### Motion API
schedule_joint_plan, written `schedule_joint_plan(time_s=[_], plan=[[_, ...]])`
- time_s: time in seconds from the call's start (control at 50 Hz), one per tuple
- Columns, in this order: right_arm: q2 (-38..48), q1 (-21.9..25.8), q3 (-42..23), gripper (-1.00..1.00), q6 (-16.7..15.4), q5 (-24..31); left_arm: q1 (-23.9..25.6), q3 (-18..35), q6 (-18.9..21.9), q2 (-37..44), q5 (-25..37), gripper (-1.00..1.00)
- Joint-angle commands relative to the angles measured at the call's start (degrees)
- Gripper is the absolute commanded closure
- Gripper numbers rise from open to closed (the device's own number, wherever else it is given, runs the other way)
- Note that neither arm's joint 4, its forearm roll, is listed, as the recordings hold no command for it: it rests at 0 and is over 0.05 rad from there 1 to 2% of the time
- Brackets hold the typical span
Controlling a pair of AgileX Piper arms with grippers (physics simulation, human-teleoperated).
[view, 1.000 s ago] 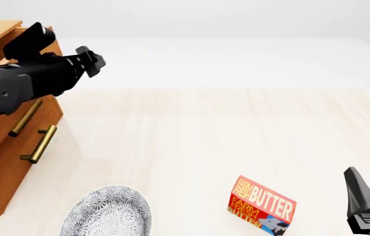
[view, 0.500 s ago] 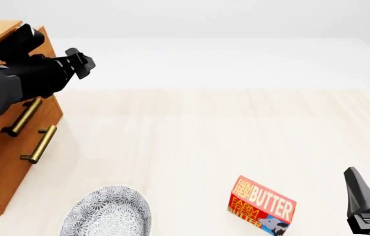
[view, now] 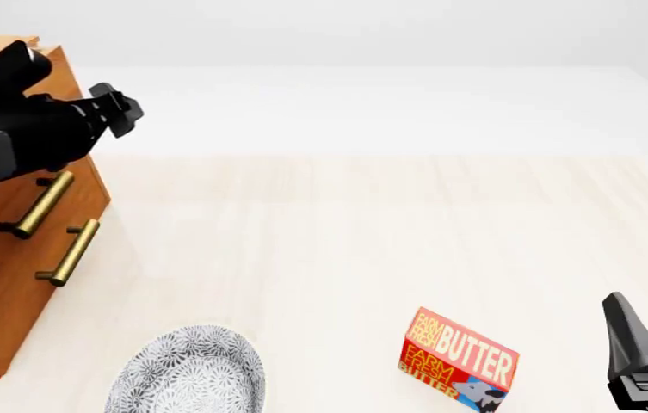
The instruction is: Put the chocolate pudding in the top drawer of the cabinet and close it.
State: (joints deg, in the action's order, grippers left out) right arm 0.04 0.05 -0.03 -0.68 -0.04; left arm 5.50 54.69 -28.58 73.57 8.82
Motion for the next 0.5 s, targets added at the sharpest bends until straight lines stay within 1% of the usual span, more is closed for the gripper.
schedule_joint_plan(time_s=[0.02, 0.24, 0.32, 0.36, 0.5], plan=[[0.00, 0.00, 0.00, -1.00, 0.00, 0.00, -1.52, -0.04, 0.96, -0.30, 0.49, -1.00], [0.00, 0.00, 0.00, -1.00, 0.00, 0.00, -2.81, 0.08, 1.70, -0.78, 0.98, -1.00], [0.00, 0.00, 0.00, -1.00, 0.00, 0.00, -3.46, -0.41, 1.91, -0.85, 0.62, -1.00], [0.00, 0.00, 0.00, -1.00, 0.00, 0.00, -4.17, -1.69, 1.86, -1.02, -0.13, -1.00], [0.00, 0.00, 0.00, -1.00, -0.01, 0.00, -4.87, -1.76, 2.19, -0.76, -0.50, -1.00]])
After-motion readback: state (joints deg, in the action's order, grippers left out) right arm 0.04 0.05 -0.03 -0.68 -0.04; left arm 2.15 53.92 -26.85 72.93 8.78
